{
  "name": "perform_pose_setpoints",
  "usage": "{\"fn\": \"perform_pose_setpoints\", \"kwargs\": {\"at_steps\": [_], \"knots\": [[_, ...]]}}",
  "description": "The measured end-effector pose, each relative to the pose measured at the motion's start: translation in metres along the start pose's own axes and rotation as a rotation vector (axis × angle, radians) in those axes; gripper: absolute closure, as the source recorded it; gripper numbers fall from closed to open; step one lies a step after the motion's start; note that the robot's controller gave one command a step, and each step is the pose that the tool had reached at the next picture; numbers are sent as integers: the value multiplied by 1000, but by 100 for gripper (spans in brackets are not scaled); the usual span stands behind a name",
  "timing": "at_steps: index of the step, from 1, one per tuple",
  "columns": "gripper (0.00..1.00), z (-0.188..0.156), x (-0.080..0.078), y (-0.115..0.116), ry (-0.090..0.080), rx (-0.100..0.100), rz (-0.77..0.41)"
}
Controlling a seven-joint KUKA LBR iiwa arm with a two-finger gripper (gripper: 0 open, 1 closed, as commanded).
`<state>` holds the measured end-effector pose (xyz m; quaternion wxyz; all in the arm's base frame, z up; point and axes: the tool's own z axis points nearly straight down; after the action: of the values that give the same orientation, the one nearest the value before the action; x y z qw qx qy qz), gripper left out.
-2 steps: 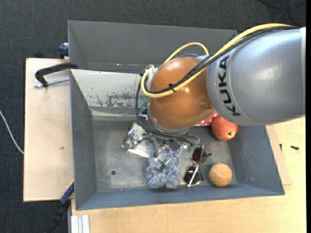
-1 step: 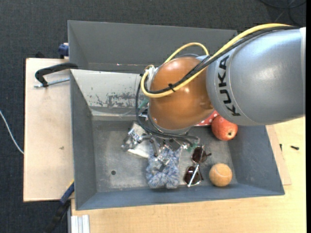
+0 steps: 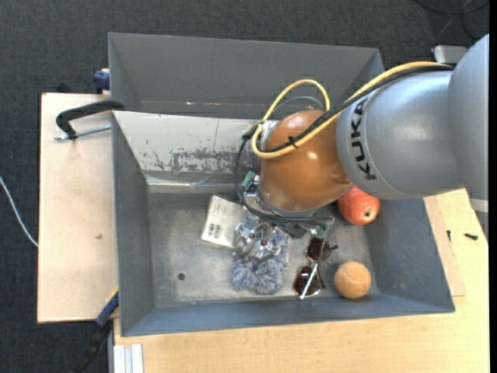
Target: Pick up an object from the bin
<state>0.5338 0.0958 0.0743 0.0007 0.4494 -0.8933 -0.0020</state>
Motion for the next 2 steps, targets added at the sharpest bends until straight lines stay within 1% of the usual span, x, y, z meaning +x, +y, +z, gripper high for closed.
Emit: {"fn": "perform_pose_setpoints", "kwargs": {"at_steps": [1, 2], "knots": [[100, 0, 0, 0, 0, 0, 0], [100, -104, 11, -13, -4, 5, -13]]}}
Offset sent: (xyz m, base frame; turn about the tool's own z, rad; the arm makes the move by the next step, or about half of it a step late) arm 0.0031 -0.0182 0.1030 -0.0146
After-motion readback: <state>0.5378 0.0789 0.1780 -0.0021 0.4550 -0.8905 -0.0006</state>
